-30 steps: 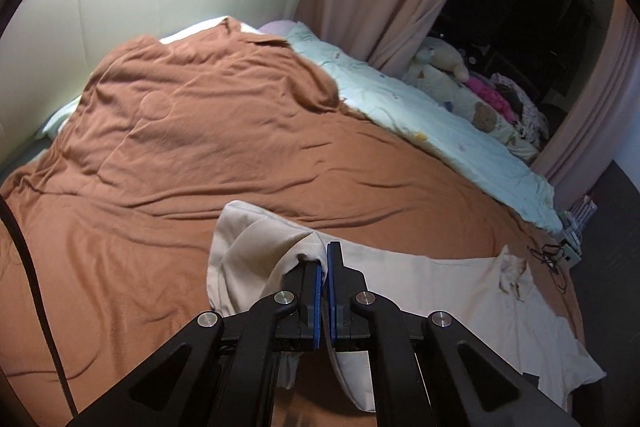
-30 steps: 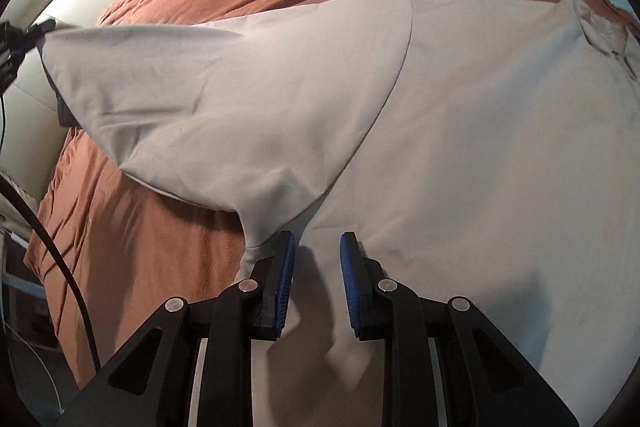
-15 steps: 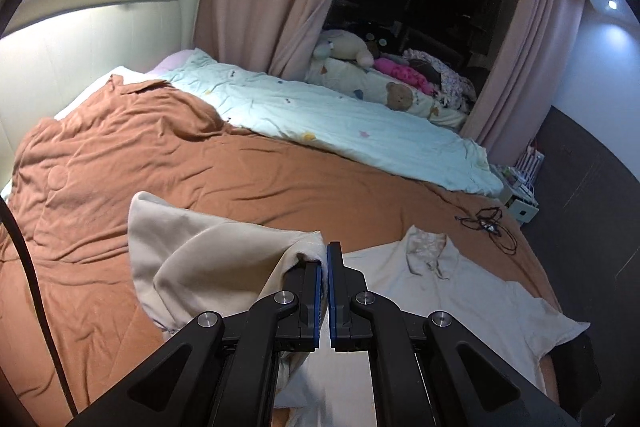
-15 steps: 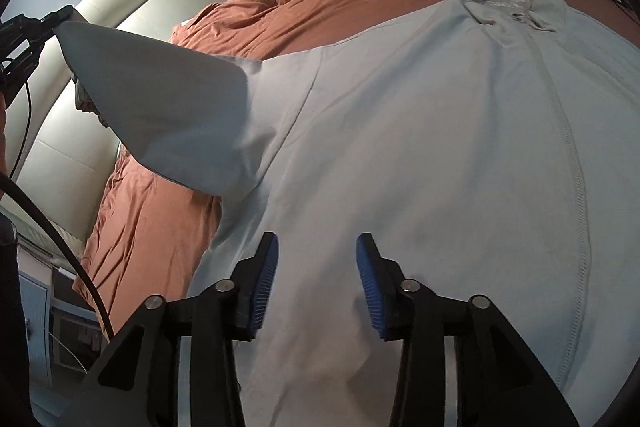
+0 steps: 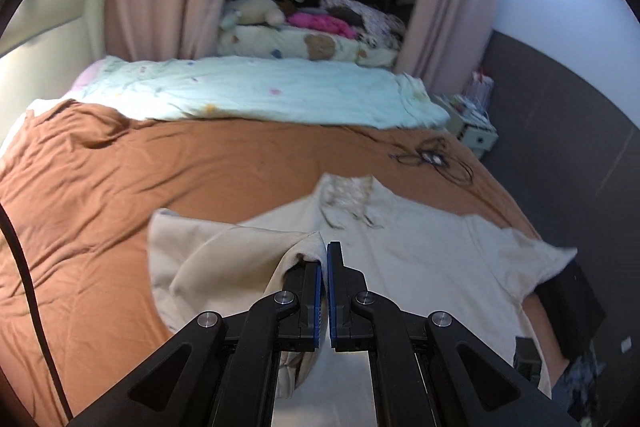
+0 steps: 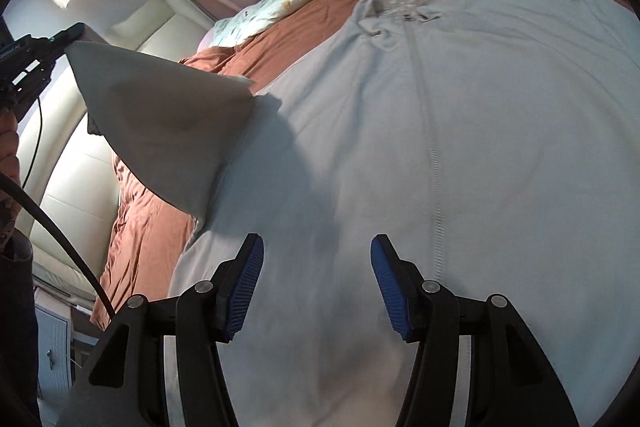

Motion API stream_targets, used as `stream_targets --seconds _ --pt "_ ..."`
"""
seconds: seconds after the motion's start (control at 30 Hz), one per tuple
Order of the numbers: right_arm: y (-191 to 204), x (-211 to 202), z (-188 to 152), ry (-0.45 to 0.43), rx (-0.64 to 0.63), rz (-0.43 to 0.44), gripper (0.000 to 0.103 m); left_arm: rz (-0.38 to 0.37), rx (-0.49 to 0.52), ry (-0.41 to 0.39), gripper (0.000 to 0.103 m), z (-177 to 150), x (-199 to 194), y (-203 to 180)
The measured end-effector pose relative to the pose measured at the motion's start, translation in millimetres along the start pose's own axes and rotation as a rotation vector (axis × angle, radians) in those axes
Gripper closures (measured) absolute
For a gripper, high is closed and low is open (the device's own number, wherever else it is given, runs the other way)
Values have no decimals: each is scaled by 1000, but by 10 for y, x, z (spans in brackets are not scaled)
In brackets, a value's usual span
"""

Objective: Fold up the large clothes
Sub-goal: 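Lift the sleeve with the left tool and lay it across the jacket body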

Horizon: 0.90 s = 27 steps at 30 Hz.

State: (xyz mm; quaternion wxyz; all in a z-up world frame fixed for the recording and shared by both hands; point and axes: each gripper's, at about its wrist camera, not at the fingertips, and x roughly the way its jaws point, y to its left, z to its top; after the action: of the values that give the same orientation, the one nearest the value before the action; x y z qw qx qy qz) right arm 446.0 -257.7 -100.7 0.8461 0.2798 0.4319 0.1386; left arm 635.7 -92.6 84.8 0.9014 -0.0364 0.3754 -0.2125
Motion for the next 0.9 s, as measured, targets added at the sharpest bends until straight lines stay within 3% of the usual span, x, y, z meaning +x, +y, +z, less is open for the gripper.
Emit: stream_targets --seconds 0.13,0.2,0.23,0.27,0.33,0.37,0.5,0.6,0.9 --pt "-165 -262 -176 -35 24 -16 49 -35 23 157 99 -268 523 -286" --pt "-230 -362 -254 -32 19 -36 49 -69 8 253 92 -434 781 -382" --pt "-255 -409 -274 -37 25 -52 49 -87 -4 296 80 -514 889 -400" --pt "-264 -444 -290 -41 27 -66 49 -101 -12 333 60 -603 970 -408" --pt "-259 -518 -317 -51 29 -81 49 -114 -6 376 32 -765 1056 -437" --pt "-239 -552 -324 -53 30 -83 49 -119 7 380 28 -837 1044 -446" --pt "-78 -607 -329 -62 1 -78 49 -146 6 389 25 -1000 875 -327" --pt "166 -600 -323 -62 -44 -62 49 -132 -29 351 18 -1008 676 -122" --pt "896 -238 -201 -30 -199 -49 49 29 -163 250 17 -1206 103 784"
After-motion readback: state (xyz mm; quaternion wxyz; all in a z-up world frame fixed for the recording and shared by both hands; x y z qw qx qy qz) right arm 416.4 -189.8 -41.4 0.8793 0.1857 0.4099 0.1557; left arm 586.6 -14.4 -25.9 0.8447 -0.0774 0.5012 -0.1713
